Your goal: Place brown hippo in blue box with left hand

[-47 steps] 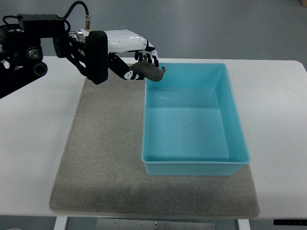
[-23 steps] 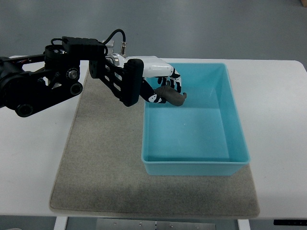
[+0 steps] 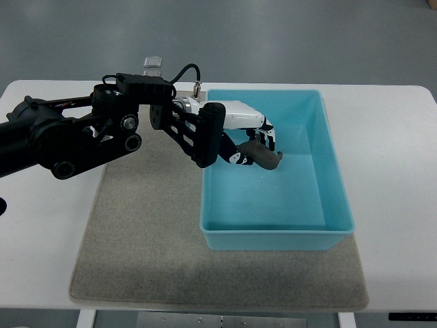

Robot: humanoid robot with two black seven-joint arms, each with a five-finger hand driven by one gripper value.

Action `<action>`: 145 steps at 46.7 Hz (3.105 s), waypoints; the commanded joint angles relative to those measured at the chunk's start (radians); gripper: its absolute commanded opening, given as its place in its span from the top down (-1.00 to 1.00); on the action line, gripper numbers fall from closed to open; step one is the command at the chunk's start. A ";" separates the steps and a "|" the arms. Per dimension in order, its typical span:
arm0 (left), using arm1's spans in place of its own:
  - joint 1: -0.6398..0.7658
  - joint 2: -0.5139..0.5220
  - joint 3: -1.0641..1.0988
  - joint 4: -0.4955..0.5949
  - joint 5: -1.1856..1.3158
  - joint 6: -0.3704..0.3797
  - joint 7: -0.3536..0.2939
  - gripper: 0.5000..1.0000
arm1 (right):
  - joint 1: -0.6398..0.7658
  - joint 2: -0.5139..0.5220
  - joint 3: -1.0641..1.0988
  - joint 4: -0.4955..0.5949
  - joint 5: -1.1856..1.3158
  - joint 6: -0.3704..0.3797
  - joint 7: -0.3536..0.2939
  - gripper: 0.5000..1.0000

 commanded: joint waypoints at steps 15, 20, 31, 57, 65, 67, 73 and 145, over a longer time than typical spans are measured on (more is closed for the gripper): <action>0.019 0.004 -0.017 0.031 -0.274 0.015 -0.009 -0.99 | 0.000 0.000 0.000 -0.001 0.001 0.000 0.000 -0.74; 0.018 0.008 -0.019 0.080 -0.534 0.015 -0.014 -0.99 | 0.000 0.000 0.000 -0.001 0.001 0.000 0.000 -0.74; 0.018 0.026 -0.022 0.154 -0.943 0.013 -0.014 -0.99 | 0.000 0.000 0.000 0.001 0.001 0.000 0.000 -0.74; 0.137 0.185 -0.089 0.194 -1.387 -0.088 0.002 -1.00 | 0.000 0.000 0.000 0.001 0.001 0.000 0.000 -0.74; 0.225 0.268 -0.149 0.208 -1.621 -0.235 0.063 -0.99 | 0.000 0.000 0.000 0.001 0.001 0.000 0.000 -0.74; 0.237 0.287 -0.152 0.211 -1.664 -0.251 0.087 -0.99 | 0.000 0.000 0.000 0.001 0.001 0.000 0.000 -0.74; 0.280 0.302 -0.163 0.243 -1.717 -0.294 0.118 -0.99 | 0.000 0.000 0.000 0.001 0.001 0.000 0.000 -0.74; 0.390 0.288 -0.310 0.340 -1.829 -0.351 0.204 -0.99 | 0.000 0.000 0.002 0.014 0.001 0.009 -0.002 -0.74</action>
